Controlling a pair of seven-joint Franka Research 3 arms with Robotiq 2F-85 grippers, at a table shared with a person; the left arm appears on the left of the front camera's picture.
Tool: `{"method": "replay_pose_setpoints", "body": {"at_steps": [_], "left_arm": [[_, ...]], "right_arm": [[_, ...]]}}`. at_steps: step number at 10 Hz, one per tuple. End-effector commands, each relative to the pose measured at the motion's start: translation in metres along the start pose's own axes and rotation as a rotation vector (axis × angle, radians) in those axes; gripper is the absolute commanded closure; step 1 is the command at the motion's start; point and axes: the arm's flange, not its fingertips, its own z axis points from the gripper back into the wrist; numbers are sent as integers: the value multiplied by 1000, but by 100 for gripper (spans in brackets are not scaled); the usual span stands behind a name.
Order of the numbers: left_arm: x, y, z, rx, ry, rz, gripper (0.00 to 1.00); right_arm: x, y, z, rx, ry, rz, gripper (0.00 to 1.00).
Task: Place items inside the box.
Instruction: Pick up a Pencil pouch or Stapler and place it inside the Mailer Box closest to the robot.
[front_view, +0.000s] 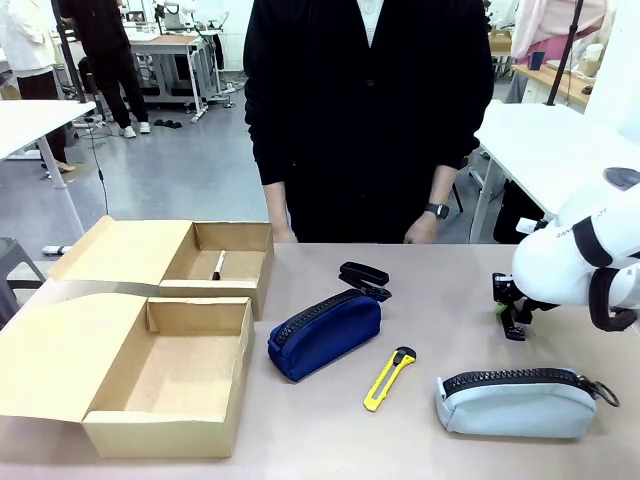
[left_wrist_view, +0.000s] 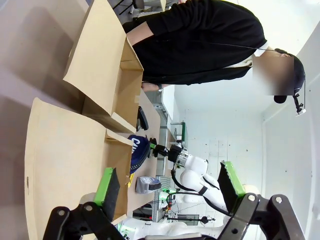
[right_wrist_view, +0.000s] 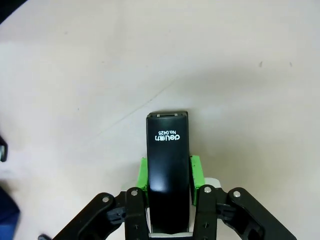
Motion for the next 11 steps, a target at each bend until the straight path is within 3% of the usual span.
{"method": "replay_pose_setpoints", "body": {"at_steps": [1,3,4,6,8,9,11], "left_arm": [[-1,0,1,-16,1,-22,0],[-1,0,1,-16,1,-22,0],[-1,0,1,-16,1,-22,0],[-1,0,1,-16,1,-22,0],[-1,0,1,-16,1,-22,0],[-1,0,1,-16,1,-22,0],[-1,0,1,-16,1,-22,0]], "right_arm": [[1,6,-2,-36,-8,-31,100],[5,-2,9,-24,-13,-46,100],[6,-16,36,22,5,-46,100],[-1,-62,121,108,46,-41,100],[-19,-115,197,271,80,-48,100],[-32,-135,224,345,61,-37,78],[-58,-148,254,513,45,63,78]]}}
